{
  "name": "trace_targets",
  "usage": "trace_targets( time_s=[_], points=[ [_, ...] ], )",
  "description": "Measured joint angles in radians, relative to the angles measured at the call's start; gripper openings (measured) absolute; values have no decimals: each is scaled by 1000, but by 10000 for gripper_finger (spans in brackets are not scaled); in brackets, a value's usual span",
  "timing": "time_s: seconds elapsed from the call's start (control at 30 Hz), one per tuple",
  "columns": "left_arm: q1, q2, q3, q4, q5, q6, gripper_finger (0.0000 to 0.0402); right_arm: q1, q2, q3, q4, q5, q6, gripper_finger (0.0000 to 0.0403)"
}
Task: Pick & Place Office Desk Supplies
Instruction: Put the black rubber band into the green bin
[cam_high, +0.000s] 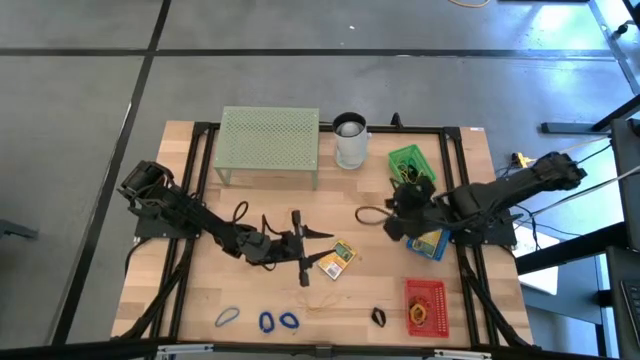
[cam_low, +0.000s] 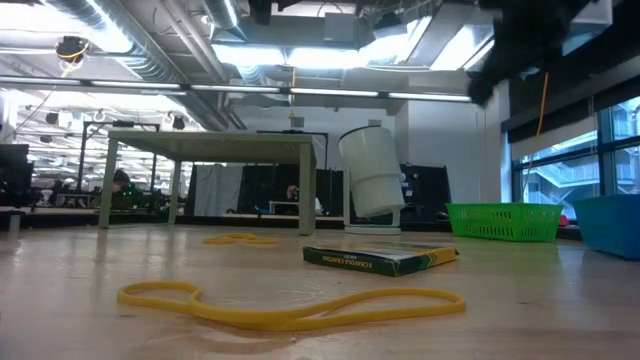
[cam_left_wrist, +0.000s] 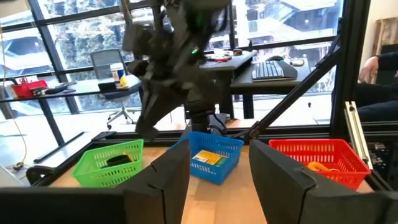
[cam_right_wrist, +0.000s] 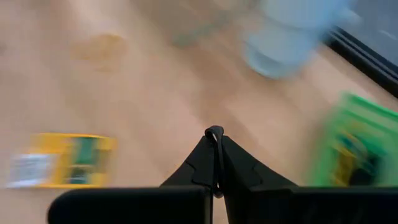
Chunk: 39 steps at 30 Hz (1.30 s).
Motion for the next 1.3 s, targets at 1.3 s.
trace_targets(
  time_s=[1.3],
  points=[
    [6,0,0,-17,9,3,152,-767,23,-412,387,-106,-161,15]
  ],
)
